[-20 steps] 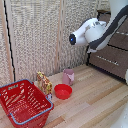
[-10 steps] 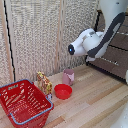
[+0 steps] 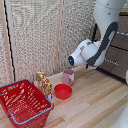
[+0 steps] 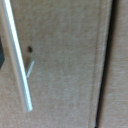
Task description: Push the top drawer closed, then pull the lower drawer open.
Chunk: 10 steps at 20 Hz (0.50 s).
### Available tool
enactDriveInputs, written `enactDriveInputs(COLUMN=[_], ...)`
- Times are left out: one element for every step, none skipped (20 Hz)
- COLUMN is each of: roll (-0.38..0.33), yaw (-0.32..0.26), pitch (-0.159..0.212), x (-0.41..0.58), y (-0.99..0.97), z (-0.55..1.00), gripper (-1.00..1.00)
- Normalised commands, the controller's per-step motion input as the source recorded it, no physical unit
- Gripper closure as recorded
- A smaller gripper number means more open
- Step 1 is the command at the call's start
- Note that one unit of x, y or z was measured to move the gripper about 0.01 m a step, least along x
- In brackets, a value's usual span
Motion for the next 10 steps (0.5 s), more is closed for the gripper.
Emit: enactDriveInputs(roll=[-0.021, -0.018, -0.014, -0.023, -0.017, -0.015, -0.004, 0.0, 0.0, 0.0], yaw=[0.0, 0.0, 0.0, 0.0, 0.0, 0.0, 0.0, 0.0, 0.005, 0.004], pitch=[0.0, 0.0, 0.0, 0.0, 0.0, 0.0, 0.0, 0.0, 0.0, 0.0], x=[0.0, 0.0, 0.0, 0.0, 0.011, 0.026, 0.054, 0.071, 0.086, 0.1], y=[-0.48, -0.53, -0.56, -0.56, -0.58, -0.56, -0.55, -0.45, -0.42, -0.4], z=[-0.21, -0.15, -0.12, -0.07, -0.03, 0.0, 0.0, 0.01, 0.05, 0.03], gripper=[-1.0, -1.0, -1.0, -1.0, -1.0, -1.0, -1.0, -1.0, -1.0, -1.0])
